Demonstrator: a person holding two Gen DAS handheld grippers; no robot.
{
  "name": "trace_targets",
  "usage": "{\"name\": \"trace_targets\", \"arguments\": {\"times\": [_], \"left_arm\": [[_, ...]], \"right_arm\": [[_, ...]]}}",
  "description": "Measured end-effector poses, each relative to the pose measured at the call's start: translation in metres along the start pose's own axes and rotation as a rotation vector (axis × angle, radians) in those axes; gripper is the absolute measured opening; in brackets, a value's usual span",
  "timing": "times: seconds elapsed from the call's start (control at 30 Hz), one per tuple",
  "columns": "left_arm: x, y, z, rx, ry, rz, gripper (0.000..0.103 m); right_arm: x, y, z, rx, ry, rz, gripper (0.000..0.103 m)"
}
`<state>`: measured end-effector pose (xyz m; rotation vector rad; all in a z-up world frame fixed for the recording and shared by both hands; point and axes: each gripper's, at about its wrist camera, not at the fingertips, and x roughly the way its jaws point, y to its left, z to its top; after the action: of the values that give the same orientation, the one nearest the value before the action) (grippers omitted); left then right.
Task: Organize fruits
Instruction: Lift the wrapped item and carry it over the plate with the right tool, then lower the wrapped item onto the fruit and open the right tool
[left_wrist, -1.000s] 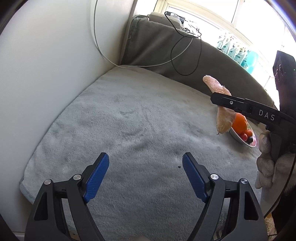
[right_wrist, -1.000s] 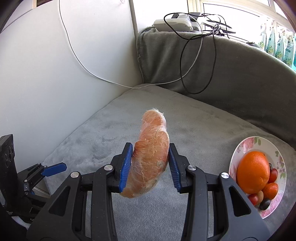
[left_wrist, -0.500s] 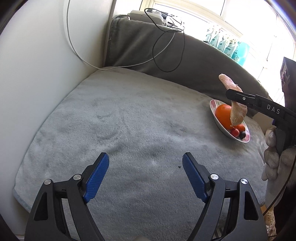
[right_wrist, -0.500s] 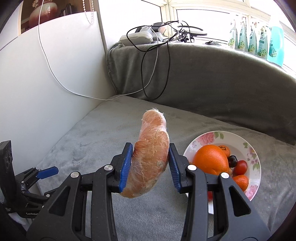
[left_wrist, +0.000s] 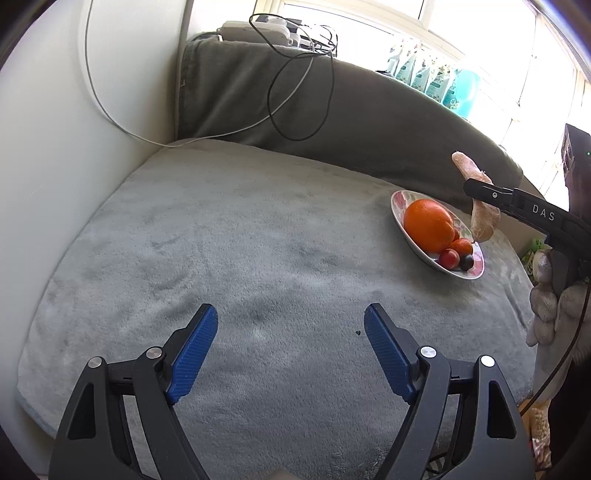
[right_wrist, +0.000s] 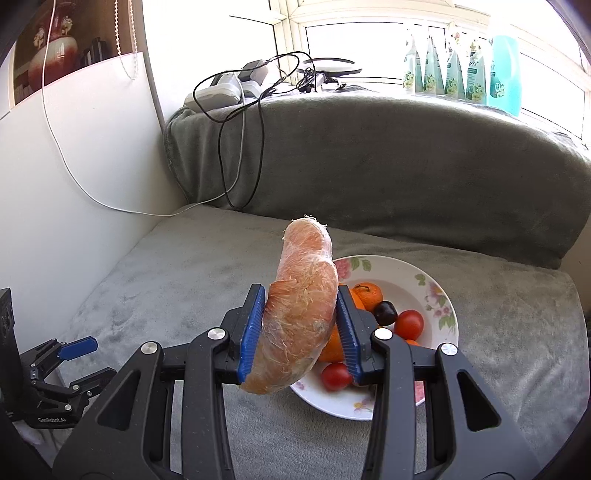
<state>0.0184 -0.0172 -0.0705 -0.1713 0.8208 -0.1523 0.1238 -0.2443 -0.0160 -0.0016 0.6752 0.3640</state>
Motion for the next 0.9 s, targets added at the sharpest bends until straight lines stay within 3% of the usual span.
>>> {"name": "trace_targets", "arguments": {"times": [0.5,0.9], "left_arm": [[0.007,-0.019,0.003,0.031,0.012,-0.022,0.082],[0.008,-0.021,0.003,0.031,0.015,-0.021,0.082]], "right_arm": [[0.011,-0.055,0.005,0.074,0.024,-0.066,0.04],[0.036,-0.068,0.013,0.063,0.072,-0.079,0.04]]}}
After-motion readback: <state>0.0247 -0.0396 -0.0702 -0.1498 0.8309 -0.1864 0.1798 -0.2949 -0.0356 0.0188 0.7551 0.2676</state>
